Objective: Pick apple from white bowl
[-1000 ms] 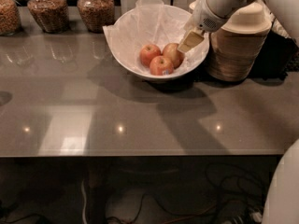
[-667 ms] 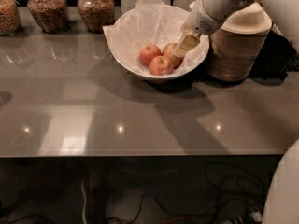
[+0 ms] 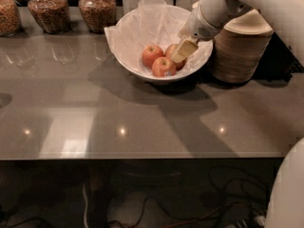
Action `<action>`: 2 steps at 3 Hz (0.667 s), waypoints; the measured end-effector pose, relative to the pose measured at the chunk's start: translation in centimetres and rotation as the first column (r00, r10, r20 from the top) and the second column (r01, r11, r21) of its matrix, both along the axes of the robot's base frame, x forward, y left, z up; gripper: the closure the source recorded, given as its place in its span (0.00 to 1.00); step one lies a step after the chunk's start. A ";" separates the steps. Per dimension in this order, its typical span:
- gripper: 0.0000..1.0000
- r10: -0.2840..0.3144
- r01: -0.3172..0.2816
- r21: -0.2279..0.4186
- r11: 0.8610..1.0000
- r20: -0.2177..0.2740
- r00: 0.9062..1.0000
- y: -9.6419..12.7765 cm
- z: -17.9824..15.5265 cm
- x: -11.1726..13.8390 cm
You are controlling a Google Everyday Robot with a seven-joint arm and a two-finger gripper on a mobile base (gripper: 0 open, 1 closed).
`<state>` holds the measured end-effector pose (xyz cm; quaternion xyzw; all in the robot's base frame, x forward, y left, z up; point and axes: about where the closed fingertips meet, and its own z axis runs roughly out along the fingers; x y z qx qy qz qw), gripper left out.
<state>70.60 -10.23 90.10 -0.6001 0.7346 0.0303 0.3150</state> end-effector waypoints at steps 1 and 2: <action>0.33 0.003 -0.003 0.005 1.000 0.000 1.000 0.3 -0.6 0.3; 0.33 0.001 -0.001 0.006 1.000 -0.003 1.000 0.3 -0.9 0.5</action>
Offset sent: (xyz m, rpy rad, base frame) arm 0.0117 0.0003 -0.0248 0.0142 -0.0035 -0.0098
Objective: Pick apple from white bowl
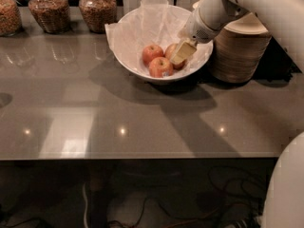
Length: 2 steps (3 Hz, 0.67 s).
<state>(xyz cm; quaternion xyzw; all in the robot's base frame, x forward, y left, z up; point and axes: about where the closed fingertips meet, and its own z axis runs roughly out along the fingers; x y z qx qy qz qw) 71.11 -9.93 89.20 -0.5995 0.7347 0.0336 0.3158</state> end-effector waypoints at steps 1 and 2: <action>0.33 -0.003 0.003 -0.001 1.000 -0.005 1.000 0.0 -0.5 0.2; 0.33 -0.006 0.006 -0.002 1.000 -0.012 1.000 0.0 -1.2 0.5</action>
Offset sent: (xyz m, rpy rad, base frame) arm 0.0143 -0.0017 -0.0428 -0.0080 0.0340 -0.0263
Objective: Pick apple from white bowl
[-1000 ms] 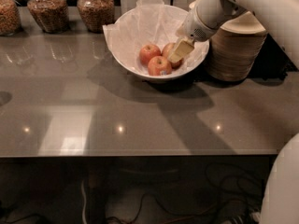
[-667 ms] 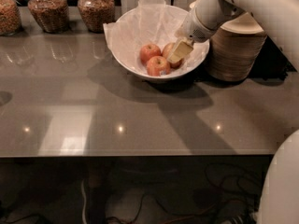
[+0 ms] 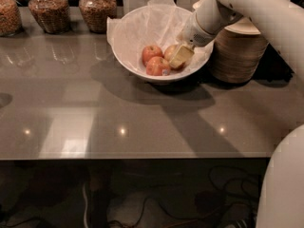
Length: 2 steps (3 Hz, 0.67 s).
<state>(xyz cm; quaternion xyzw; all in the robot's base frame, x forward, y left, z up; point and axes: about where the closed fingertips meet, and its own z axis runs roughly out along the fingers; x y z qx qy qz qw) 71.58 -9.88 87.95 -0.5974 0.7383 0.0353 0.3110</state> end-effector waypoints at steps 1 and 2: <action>0.34 -0.005 0.004 -0.007 1.000 -0.015 1.000 0.1 -1.4 0.4; 0.38 -0.010 0.010 -0.015 1.000 -0.032 0.999 0.2 -2.9 0.7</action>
Offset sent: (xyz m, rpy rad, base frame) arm 0.0110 0.0000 -0.0415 -0.0245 0.0436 -0.0213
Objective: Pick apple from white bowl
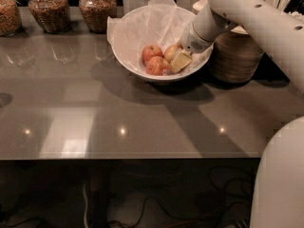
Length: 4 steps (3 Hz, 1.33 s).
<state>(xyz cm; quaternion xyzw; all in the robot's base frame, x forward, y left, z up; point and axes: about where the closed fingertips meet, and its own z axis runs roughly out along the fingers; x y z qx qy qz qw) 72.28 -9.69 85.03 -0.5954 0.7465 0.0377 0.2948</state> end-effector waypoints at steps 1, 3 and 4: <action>0.57 -0.003 0.003 -0.002 1.000 -0.004 1.000 0.0 -0.4 0.1; 1.00 -0.055 0.055 0.008 0.998 0.008 0.998 -1.6 1.4 -0.1; 1.00 -0.084 0.083 0.044 0.996 0.034 0.996 -3.4 4.1 -1.6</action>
Offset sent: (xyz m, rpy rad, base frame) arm 0.0026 -0.0154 0.0083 -0.0003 -0.0111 -0.0536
